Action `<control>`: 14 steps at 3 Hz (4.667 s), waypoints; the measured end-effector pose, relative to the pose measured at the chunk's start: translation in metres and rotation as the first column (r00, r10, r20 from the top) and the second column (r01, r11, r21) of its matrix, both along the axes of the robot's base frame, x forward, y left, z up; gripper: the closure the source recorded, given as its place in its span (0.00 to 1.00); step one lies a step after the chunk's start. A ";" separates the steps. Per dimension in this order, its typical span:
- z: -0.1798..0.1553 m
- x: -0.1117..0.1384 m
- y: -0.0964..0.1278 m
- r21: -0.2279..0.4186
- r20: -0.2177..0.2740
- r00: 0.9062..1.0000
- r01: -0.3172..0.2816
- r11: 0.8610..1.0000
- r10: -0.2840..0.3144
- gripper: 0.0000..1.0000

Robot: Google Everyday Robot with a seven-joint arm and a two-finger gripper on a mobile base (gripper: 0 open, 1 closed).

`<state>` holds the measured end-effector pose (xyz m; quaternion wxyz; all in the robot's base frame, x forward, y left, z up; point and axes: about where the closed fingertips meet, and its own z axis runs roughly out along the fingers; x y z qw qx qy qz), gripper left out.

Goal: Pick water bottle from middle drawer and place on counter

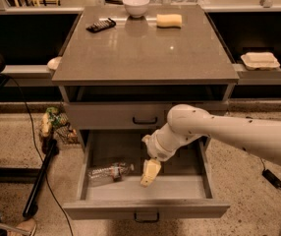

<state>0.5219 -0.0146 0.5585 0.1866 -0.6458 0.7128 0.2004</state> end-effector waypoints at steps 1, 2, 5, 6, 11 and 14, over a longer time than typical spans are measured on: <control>-0.044 0.018 0.029 0.010 -0.006 0.999 -0.031 0.999 0.031 0.00; -0.087 0.030 0.057 0.029 0.005 1.000 -0.030 0.999 0.030 0.00; -0.163 0.040 0.124 0.095 0.103 0.994 -0.037 0.995 0.027 0.00; -0.183 0.042 0.135 0.091 0.102 0.994 -0.044 0.995 0.035 0.18; -0.044 0.015 0.013 -0.012 0.329 0.940 0.106 0.994 -0.096 1.00; 0.022 0.035 0.010 0.153 0.309 0.946 0.049 0.987 -0.095 1.00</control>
Offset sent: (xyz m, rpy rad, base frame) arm 0.0544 0.0919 -0.1378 0.0619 -0.0500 0.0015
